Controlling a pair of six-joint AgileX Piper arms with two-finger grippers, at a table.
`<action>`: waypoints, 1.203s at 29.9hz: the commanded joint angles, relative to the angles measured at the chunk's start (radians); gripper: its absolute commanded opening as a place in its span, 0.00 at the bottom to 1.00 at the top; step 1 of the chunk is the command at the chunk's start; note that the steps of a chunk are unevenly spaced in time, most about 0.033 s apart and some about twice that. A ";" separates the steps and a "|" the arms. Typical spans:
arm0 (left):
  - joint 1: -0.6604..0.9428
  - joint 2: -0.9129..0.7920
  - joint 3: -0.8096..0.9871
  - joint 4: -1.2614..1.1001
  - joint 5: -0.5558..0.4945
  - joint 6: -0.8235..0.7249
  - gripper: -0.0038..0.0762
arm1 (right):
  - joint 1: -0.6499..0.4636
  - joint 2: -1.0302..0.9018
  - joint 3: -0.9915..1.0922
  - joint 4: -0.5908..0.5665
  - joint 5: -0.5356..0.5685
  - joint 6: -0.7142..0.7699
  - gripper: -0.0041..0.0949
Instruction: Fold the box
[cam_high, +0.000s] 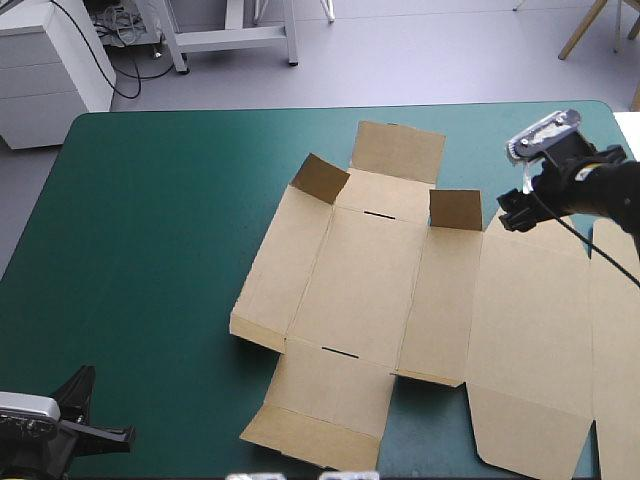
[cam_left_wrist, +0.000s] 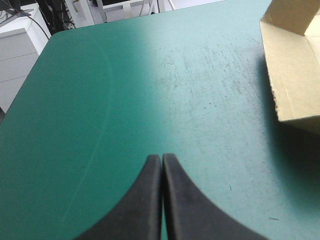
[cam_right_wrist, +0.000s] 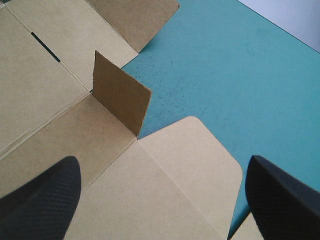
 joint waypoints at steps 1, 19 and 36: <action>-0.009 -0.009 -0.020 0.000 -0.075 -0.011 0.04 | 0.039 0.090 -0.134 0.004 -0.014 -0.061 0.87; -0.009 -0.009 -0.020 0.002 -0.075 -0.011 0.04 | 0.135 0.500 -0.328 0.007 0.045 -0.274 0.87; -0.009 -0.009 -0.020 0.002 -0.075 -0.011 0.04 | 0.146 0.583 -0.330 0.006 0.072 -0.342 0.33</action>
